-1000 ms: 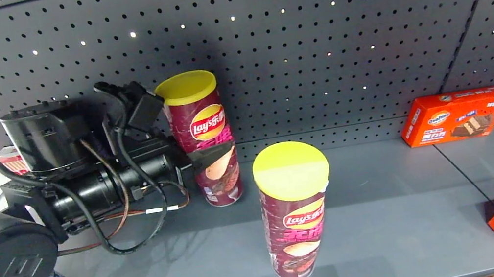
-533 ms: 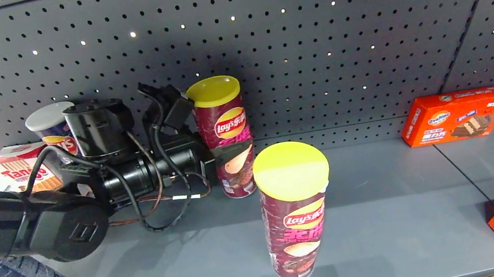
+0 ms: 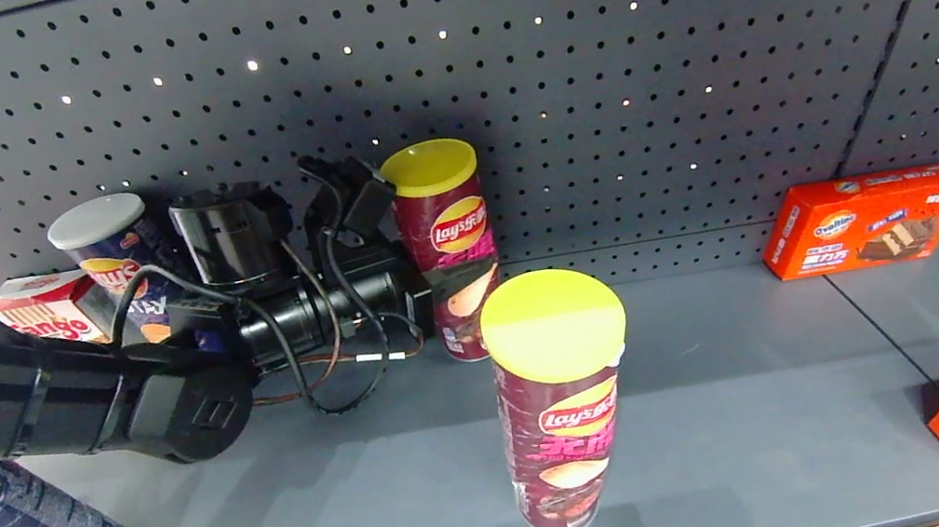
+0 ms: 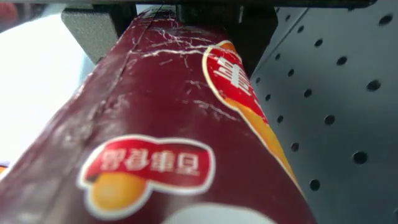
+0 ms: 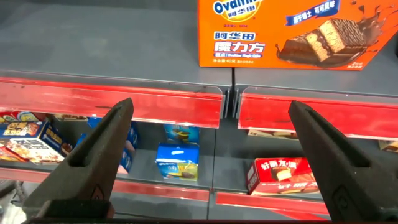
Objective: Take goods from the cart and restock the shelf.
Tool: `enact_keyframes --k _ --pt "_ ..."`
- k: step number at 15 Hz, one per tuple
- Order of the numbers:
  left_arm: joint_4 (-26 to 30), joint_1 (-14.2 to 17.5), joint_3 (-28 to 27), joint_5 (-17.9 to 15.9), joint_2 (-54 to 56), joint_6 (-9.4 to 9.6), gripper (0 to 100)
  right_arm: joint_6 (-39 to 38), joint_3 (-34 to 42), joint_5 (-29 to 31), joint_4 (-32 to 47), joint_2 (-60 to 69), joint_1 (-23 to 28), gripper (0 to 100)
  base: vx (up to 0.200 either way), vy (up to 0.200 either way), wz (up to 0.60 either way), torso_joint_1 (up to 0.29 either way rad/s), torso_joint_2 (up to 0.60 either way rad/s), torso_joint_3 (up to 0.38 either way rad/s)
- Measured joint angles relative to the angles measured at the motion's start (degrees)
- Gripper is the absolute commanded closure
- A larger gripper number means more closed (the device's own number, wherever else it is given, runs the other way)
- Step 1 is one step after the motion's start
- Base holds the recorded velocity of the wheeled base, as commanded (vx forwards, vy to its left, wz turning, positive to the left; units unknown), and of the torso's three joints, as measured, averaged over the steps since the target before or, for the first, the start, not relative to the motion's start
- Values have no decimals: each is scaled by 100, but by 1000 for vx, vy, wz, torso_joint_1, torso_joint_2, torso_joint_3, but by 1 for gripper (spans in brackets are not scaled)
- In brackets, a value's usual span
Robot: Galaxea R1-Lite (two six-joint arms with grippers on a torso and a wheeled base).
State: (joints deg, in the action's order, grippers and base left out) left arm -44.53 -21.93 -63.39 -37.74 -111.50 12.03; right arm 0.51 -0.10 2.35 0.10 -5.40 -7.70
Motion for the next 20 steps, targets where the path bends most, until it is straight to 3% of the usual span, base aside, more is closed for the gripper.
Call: enact_keyframes --k 10,11,17,20 --pt "-277 -107 22 4 -297 -18 100 0 0 0 0 0 0 0 0 0 0 0 0 0" --pt "-295 -107 24 9 -311 -18 0 0 0 0 0 -2 0 0 0 0 0 0 0 0" --pt "-536 -100 74 39 -366 -16 0 0 0 0 0 -2 -1 0 0 0 0 0 0 0" --pt "-805 -80 407 71 -221 -7 0 0 0 0 -2 -5 -4 0 0 0 0 0 0 0"
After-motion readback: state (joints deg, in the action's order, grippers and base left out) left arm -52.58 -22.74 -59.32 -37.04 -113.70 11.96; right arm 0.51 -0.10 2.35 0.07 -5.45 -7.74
